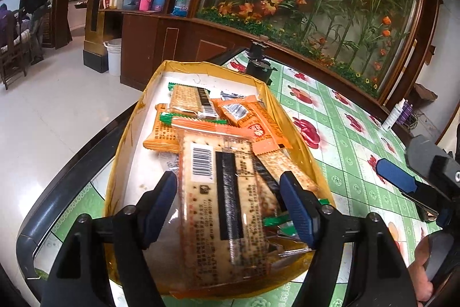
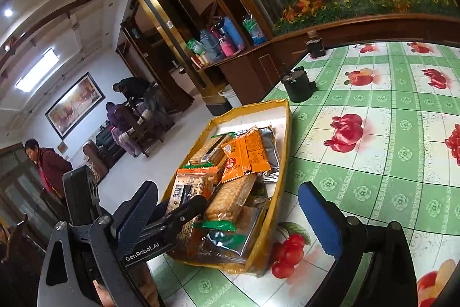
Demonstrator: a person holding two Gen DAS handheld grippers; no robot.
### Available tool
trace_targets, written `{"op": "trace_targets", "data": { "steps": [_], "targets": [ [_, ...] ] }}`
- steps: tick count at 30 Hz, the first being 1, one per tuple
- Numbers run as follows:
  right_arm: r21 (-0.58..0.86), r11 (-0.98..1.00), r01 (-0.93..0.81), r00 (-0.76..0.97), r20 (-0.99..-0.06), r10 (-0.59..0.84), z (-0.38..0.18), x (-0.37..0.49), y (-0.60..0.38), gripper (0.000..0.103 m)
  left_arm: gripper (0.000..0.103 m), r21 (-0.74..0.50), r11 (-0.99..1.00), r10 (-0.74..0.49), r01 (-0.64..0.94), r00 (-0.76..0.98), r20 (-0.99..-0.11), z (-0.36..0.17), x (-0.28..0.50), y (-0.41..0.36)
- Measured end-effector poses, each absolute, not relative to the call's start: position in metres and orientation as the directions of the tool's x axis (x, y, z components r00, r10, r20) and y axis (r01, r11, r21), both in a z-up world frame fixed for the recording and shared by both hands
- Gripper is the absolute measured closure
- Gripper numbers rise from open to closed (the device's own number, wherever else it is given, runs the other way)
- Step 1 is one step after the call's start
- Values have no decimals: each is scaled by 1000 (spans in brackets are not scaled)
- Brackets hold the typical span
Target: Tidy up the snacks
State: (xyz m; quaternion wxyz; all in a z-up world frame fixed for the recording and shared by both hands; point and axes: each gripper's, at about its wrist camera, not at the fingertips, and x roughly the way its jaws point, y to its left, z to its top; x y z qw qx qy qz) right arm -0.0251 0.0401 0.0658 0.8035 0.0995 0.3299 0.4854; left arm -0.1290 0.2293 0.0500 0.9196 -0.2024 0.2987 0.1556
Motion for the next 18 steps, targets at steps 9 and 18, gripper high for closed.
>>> {"op": "trace_targets", "data": {
  "steps": [9,18],
  "targets": [
    [380,610,-695,413,-483,772,65,-30,30,1,14,-259,880,181,-398,785,-592,58,-136,216],
    [434,591,-680,386,-472,792,57,-29,20,1,7,-205,884,236,-419,780,-579,63,-138,212]
  ]
}}
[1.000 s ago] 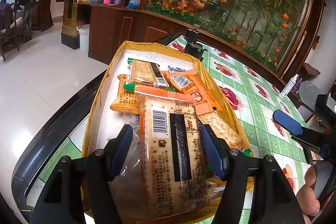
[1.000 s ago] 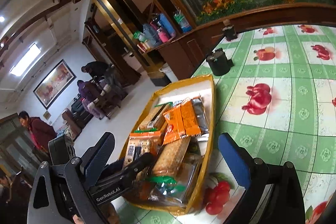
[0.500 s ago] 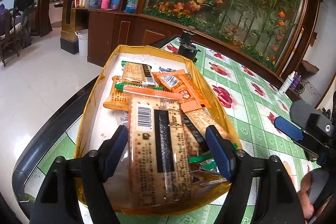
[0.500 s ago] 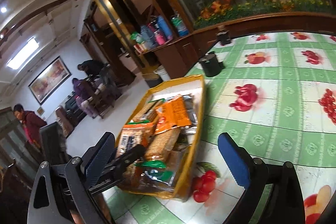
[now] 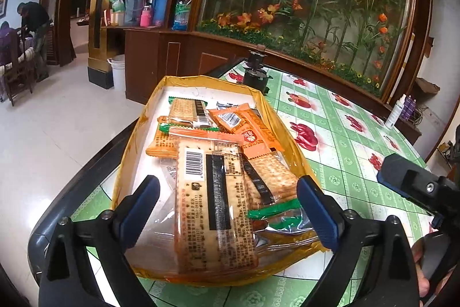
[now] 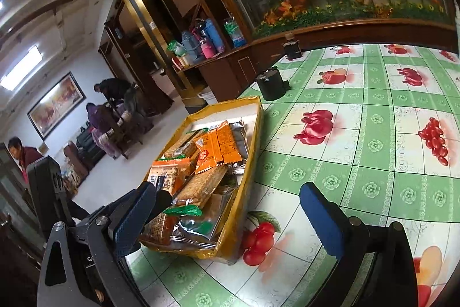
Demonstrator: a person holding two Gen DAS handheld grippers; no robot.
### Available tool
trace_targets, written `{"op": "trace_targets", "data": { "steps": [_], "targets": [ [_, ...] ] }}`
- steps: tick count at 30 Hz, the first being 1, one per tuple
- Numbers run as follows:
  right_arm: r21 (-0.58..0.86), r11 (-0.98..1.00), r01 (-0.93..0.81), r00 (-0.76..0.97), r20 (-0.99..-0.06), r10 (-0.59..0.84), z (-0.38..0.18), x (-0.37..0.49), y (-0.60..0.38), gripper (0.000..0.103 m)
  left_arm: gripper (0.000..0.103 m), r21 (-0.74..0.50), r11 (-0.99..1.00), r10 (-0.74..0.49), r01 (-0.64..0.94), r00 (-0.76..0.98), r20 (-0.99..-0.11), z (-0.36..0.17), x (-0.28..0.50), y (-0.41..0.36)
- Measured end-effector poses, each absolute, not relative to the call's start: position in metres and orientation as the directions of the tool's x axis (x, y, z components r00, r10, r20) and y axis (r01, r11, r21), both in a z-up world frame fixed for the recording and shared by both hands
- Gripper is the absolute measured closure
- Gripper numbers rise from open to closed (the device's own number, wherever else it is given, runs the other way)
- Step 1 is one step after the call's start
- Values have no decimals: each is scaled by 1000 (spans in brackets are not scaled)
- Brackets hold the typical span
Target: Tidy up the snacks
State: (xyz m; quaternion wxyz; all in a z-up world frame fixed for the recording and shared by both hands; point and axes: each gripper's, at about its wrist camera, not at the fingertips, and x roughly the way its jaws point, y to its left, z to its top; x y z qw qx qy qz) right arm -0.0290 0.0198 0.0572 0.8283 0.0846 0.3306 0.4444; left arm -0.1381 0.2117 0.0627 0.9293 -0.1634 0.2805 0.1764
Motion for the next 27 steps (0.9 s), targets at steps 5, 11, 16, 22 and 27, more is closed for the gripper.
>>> {"op": "trace_targets", "data": {
  "steps": [5,11,16,22,27],
  "targets": [
    [388,609,-691,415,-476,775,59,-36,23,1,0,-159,901,261,-404,797,-545,67,-142,201],
    [336,629,-701,446,-483,754,60,-44,27,1,0,-82,908,305,-410,784,-541,68,-139,186],
    [347,634,-691,454,-475,754,60,-43,23,1,0,-36,889,356,-457,737,-575,64,-133,189],
    [321,649,-690,479,-470,741,62,-47,24,1,0,13,848,442,-529,695,-567,63,-130,195],
    [296,652,-698,486,-474,734,62,-51,28,1,0,60,822,496,-567,659,-566,64,-132,196]
  ]
}}
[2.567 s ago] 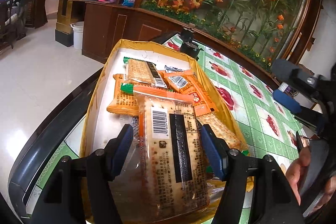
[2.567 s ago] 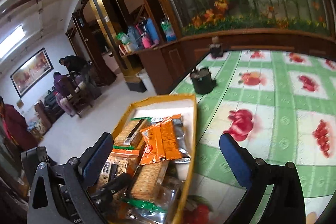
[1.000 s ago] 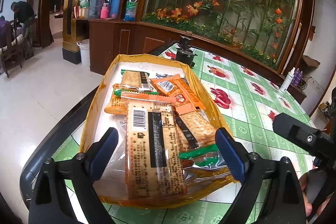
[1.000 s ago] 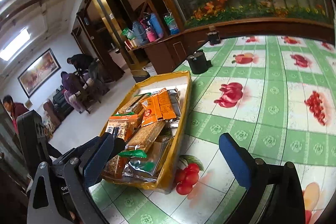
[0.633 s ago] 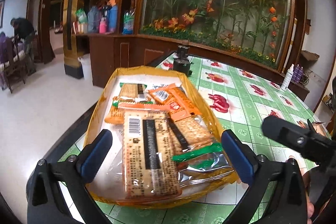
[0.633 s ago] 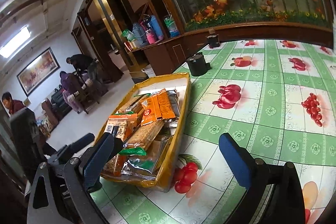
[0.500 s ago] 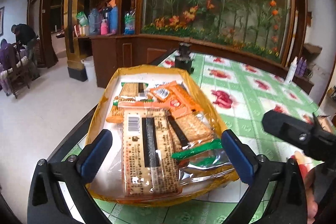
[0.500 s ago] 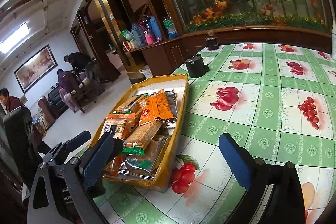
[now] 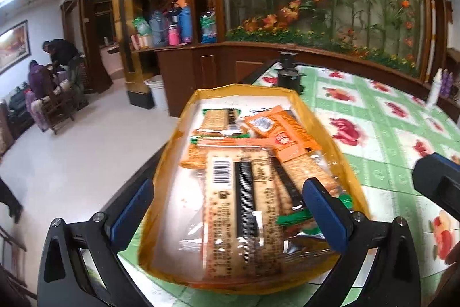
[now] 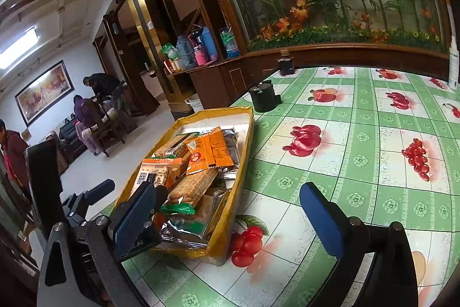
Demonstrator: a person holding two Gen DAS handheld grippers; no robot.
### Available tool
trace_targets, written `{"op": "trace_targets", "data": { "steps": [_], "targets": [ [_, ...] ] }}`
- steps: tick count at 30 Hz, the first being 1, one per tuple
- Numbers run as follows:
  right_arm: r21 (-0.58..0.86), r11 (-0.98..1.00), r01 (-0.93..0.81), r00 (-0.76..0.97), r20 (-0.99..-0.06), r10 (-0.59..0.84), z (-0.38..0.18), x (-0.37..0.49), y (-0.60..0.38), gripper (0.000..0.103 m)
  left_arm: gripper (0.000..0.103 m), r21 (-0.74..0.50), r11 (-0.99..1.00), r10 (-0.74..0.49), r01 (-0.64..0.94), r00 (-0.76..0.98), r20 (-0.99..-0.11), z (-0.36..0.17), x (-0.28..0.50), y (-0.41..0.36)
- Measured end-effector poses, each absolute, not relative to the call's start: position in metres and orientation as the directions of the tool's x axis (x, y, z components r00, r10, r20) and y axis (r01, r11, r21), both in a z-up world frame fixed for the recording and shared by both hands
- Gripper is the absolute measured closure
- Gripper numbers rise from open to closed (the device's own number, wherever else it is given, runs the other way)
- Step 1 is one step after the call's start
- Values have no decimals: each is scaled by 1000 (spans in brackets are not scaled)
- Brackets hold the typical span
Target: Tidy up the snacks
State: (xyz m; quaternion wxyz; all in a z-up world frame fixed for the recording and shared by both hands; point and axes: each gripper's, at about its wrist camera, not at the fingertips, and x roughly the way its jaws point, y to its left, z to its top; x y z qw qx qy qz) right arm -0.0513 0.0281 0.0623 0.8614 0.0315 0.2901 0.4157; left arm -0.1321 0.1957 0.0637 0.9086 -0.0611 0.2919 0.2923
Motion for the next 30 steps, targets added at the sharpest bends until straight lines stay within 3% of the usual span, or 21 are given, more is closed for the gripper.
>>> {"op": "trace_targets", "data": {
  "steps": [8,30],
  "targets": [
    [220,665,-714,510,-488,709,62,-63,38,1,0,98,790,550,-605,630,-548,64,-136,194],
    [203,671,-713,520,-489,700,64,-65,39,1,0,120,780,570,-614,619,-541,66,-140,193]
  ]
}}
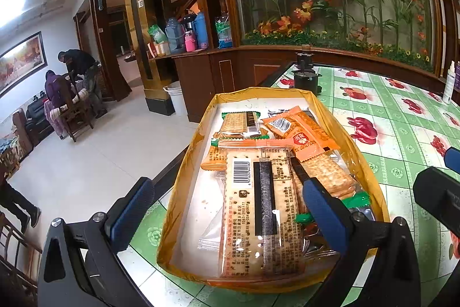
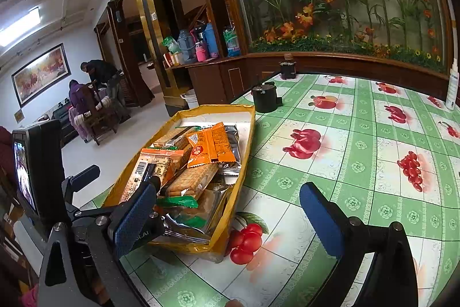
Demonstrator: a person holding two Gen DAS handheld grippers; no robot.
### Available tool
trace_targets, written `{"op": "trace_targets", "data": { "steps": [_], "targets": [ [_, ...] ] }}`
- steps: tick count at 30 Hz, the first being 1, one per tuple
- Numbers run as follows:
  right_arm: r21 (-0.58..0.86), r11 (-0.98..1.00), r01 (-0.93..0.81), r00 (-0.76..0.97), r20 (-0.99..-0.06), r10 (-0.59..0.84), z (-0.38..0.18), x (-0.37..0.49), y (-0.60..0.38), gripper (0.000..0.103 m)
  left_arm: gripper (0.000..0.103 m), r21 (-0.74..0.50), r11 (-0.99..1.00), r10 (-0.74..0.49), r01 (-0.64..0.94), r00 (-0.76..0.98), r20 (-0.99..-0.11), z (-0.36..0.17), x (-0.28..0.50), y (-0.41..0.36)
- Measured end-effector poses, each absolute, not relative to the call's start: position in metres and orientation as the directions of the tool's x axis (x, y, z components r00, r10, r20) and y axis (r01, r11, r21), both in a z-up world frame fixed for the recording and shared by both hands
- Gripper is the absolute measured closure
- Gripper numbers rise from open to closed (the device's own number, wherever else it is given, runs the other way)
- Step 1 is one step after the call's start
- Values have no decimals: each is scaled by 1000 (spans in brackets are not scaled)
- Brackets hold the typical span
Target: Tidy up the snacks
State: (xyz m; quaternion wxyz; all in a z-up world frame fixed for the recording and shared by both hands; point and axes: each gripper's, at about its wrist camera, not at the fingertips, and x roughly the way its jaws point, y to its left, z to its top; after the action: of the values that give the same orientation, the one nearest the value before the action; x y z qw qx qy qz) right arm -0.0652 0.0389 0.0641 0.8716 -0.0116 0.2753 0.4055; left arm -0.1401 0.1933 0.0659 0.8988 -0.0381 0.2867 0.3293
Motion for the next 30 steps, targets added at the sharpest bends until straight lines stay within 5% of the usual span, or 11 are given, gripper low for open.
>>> {"op": "trace_targets", "data": {
  "steps": [30],
  "targets": [
    [210,684,-698,528,-495,691,63,-63,37,1,0,147,758,604,-635,598,-527,68,-147,197]
  ]
}}
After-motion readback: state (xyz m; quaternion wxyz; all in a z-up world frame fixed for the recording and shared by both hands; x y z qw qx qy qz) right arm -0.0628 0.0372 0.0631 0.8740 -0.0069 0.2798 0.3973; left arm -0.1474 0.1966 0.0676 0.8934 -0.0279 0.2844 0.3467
